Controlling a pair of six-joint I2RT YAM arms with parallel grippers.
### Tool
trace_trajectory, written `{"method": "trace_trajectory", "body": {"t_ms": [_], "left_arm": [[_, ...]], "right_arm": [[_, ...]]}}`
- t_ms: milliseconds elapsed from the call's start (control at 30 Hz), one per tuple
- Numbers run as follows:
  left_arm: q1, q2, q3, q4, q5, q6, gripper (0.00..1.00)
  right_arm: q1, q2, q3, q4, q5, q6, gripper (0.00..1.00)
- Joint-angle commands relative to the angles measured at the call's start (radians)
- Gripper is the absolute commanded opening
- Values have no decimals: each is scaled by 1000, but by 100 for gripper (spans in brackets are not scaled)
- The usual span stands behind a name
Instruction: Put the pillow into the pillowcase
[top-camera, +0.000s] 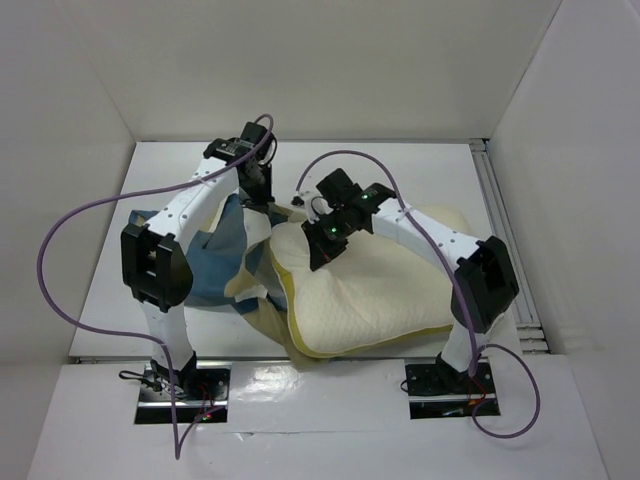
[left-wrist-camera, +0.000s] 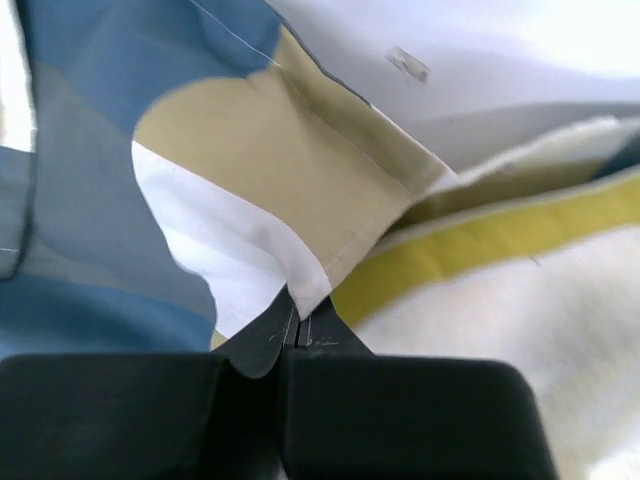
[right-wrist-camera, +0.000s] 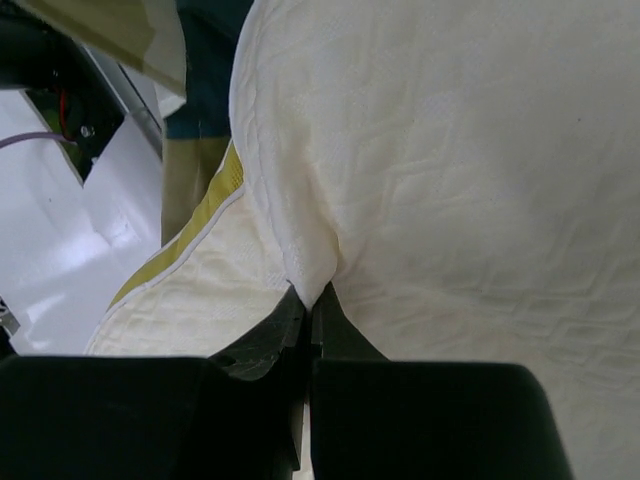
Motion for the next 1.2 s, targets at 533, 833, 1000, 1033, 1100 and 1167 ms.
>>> {"method": "trace_trajectory", "body": {"t_ms": [533, 833, 1000, 1033, 1100, 1167], "left_arm": [[10, -253, -137, -12, 328, 117, 0], [10, -255, -177, -40, 234, 116, 15], [10, -342, -336, -12, 201, 81, 82], [10, -373, -369, 15, 210, 67, 82], [10, -400, -460, 48, 228, 48, 82], [10, -420, -504, 68, 228, 13, 81]], "right_arm": [[-124, 224, 312, 247, -78, 175, 0], [-143, 354, 375, 314, -140, 258, 0], [-143, 386, 384, 336, -117, 292, 0], [-143, 387, 384, 336, -117, 292, 0], [-143, 387, 384, 336, -117, 292, 0], [-143, 396, 384, 336, -128, 292, 0]]}}
